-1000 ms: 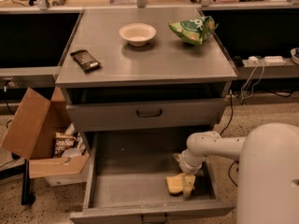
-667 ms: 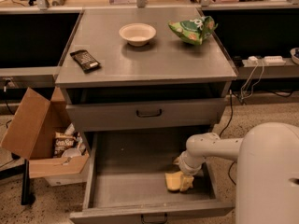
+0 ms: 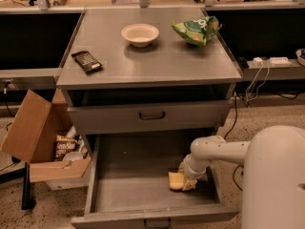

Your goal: Pick sponge from middle drawer and place on counter

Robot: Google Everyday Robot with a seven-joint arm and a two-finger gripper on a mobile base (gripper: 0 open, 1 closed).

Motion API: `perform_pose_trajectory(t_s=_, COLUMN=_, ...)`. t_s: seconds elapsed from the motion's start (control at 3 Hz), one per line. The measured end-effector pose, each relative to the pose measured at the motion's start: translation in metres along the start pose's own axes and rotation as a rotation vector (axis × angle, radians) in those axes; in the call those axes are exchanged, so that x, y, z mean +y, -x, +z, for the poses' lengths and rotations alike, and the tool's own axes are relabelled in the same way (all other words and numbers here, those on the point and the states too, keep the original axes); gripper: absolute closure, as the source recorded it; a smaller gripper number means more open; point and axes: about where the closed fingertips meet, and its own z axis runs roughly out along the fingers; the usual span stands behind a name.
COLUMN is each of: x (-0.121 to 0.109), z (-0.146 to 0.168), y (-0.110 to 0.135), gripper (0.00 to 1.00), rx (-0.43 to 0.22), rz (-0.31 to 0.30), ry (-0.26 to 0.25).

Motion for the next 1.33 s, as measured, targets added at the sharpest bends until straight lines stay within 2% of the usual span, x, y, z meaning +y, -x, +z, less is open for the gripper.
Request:
perform_pose_trajectory(t_s=0.33, x=0.004, z=-0.045, y=-0.006, gripper=1.00, rx=-0.055, rz=0.016, ry=-0.071)
perform_pose_trajectory(t_s=0.67, x=0.006, z=-0.105, y=-0.013, gripper=1.00, rx=-0.085, rz=0.029, ry=-0.162)
perform_pose_trajectory(t_s=1.0, x=0.002, z=-0.157, y=-0.013, gripper=1.00, rx=-0.141, rz=0.015, ry=-0.216)
perform_pose_trajectory(t_s=1.33, x=0.004, z=-0.163, y=-0.013, gripper=1.00, rx=-0.152, rz=0.003, ry=-0.216)
